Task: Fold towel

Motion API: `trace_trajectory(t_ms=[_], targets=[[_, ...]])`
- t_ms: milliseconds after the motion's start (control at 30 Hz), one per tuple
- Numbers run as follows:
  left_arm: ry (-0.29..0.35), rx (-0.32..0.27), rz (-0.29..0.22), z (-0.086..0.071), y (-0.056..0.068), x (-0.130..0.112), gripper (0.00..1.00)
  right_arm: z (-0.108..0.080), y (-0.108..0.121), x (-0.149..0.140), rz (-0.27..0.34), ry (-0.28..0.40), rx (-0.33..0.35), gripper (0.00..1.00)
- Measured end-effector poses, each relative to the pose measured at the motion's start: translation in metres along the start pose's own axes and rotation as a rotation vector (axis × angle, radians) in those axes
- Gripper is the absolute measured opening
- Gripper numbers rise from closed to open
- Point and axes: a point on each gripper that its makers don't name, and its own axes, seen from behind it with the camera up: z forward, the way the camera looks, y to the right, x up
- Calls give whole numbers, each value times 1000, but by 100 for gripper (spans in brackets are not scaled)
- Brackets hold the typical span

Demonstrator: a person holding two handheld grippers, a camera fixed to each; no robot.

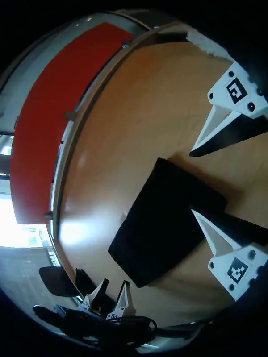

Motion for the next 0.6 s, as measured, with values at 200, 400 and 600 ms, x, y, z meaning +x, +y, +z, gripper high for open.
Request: trace_trajectory(t_ms=[200,400,600], targets=[[-13,-8,-52,-16,14,-22,91,-17,-11,-14,17,4,-1,81],[-26,-7,-103,-29,25,-43,92,-31,-19,-27,41,7,-1,81],[-31,-2,-141,-37,29,-55,91,-37,-24,-37,56,2,3,81]])
